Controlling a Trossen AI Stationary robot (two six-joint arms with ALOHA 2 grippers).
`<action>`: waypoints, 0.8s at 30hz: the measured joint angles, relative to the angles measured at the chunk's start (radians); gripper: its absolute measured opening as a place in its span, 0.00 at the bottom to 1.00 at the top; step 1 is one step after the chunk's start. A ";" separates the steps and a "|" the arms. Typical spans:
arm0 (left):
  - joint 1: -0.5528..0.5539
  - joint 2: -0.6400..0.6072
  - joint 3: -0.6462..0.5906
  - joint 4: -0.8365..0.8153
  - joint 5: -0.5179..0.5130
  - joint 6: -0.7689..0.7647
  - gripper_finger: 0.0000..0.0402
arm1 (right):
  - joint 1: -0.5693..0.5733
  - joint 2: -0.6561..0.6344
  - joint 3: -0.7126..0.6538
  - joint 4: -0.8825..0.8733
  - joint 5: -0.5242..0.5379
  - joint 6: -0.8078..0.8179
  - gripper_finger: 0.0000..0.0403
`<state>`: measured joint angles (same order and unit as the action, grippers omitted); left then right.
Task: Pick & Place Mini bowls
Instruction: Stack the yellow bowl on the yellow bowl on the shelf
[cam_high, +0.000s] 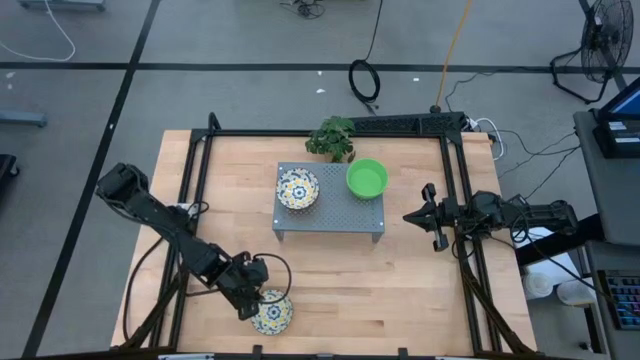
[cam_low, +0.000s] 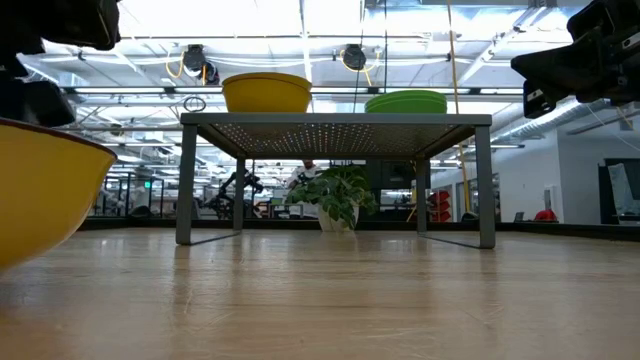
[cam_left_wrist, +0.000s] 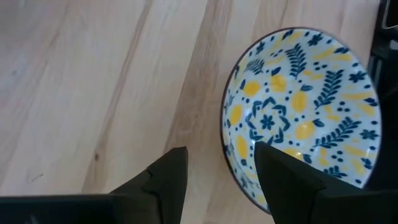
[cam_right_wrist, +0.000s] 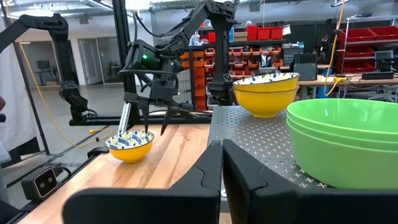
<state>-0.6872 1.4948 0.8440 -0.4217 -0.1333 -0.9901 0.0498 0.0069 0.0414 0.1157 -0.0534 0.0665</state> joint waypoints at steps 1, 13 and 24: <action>0.000 0.005 0.000 -0.002 0.003 0.000 0.46 | 0.000 0.000 0.000 0.000 0.000 0.000 0.00; 0.014 0.090 -0.001 -0.008 0.049 0.027 0.46 | 0.000 0.000 0.000 -0.001 0.000 0.000 0.00; 0.062 0.083 0.000 -0.023 0.049 0.043 0.46 | 0.000 0.000 0.000 0.000 0.000 0.000 0.00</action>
<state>-0.6247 1.5780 0.8440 -0.4449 -0.0841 -0.9474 0.0497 0.0067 0.0412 0.1155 -0.0533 0.0663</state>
